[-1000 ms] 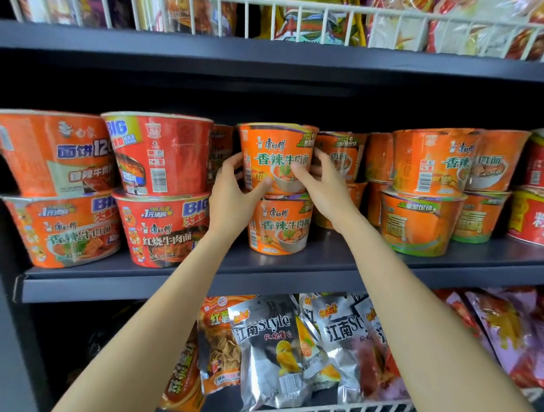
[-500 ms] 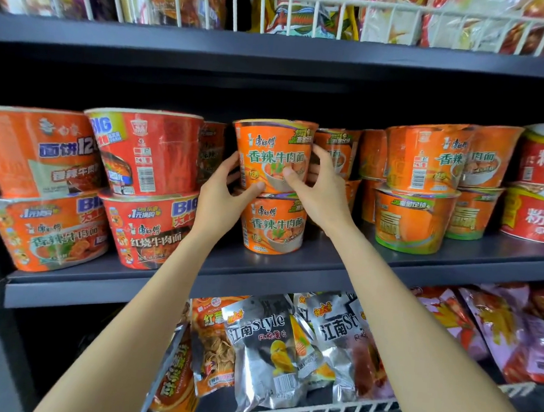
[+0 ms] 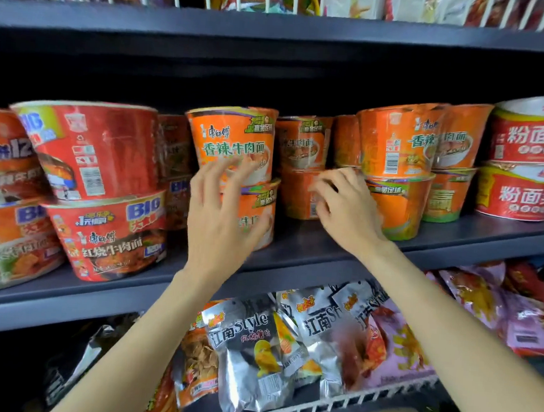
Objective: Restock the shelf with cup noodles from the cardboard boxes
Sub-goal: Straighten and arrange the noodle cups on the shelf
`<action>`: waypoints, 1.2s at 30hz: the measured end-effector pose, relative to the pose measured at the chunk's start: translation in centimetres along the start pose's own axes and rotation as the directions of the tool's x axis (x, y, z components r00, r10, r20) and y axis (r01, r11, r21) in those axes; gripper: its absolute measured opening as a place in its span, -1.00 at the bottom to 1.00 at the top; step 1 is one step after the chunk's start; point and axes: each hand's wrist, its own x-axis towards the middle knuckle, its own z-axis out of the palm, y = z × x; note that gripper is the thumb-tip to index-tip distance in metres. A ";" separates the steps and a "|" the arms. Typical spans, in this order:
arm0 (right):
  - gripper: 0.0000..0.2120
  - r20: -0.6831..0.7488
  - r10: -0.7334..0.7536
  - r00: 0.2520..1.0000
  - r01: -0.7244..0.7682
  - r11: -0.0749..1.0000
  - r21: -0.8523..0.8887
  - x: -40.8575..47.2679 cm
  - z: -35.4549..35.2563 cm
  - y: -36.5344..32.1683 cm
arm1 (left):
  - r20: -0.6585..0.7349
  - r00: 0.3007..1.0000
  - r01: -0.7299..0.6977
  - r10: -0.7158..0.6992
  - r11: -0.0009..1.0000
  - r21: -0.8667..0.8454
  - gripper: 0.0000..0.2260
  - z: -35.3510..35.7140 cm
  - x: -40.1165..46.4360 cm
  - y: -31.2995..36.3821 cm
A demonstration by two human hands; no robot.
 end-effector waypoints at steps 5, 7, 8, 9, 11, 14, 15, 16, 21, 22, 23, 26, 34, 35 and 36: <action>-0.88 0.263 -0.314 0.912 0.386 0.872 -0.301 -1.2 -1.1 5.5 | 0.017 0.995 -0.098 0.097 0.985 0.141 -0.74 2.3 1.7 1.8; -0.90 0.304 -0.348 0.887 0.440 0.837 -0.326 -1.6 -1.3 6.4 | 0.025 0.999 -0.045 0.041 0.979 0.200 -0.73 2.9 1.6 1.0; -0.89 0.321 -0.344 0.882 0.444 0.833 -0.329 -1.8 -1.4 6.8 | 0.024 0.999 -0.042 0.038 0.974 0.224 -0.73 3.1 1.4 0.5; -0.87 0.339 -0.331 0.881 0.440 0.836 -0.328 -2.0 -1.4 7.1 | 0.021 0.999 -0.053 0.049 0.969 0.240 -0.75 3.3 1.0 0.2; -0.86 0.342 -0.322 0.883 0.431 0.845 -0.318 -2.4 -1.3 7.8 | 0.019 0.994 -0.110 0.108 0.970 0.215 -0.79 3.4 0.4 0.3; -0.81 0.318 -0.284 0.904 0.381 0.875 -0.299 -2.8 -1.1 8.7 | 0.088 0.972 -0.219 0.216 0.975 0.026 -0.82 4.2 0.4 2.4; -0.80 0.313 -0.258 0.914 0.355 0.883 -0.307 -2.8 -1.0 8.7 | 0.139 0.964 -0.225 0.227 0.974 -0.030 -0.82 4.9 0.6 3.4; -0.79 0.308 -0.233 0.922 0.331 0.888 -0.318 -2.8 -1.1 8.6 | 0.195 0.956 -0.211 0.220 0.975 -0.063 -0.80 5.8 0.8 4.2; -0.85 0.329 -0.150 0.932 0.277 0.882 -0.380 -2.6 -1.2 7.6 | 0.451 0.891 -0.089 0.054 0.994 0.056 -0.49 12.4 2.8 5.9; -0.85 0.340 -0.137 0.931 0.271 0.881 -0.388 -2.5 -1.1 7.4 | 0.497 0.868 -0.080 0.006 0.989 0.127 -0.42 13.5 3.4 5.7; -0.88 0.349 -0.119 0.929 0.264 0.876 -0.403 -2.4 -1.2 7.1 | 0.536 0.844 -0.079 -0.038 0.978 0.194 -0.37 14.4 4.1 5.5; -0.86 0.352 -0.037 0.935 0.188 0.894 -0.407 -1.7 -0.7 5.4 | 0.608 0.786 -0.124 -0.109 0.937 0.327 -0.35 16.8 5.2 4.7; -0.36 0.458 0.296 0.838 -0.284 0.954 -0.095 3.0 4.7 4.8 | 0.441 0.892 -0.023 -0.105 0.961 0.275 -0.48 17.0 4.3 3.1; -0.40 0.467 0.287 0.837 -0.305 0.952 -0.038 3.1 5.2 5.0 | 0.400 0.909 0.000 -0.116 0.961 0.278 -0.53 16.7 4.4 2.9; -0.45 0.460 0.273 0.845 -0.316 0.949 0.018 3.1 5.6 5.0 | 0.408 0.900 0.031 -0.153 0.956 0.291 -0.56 16.5 4.5 2.7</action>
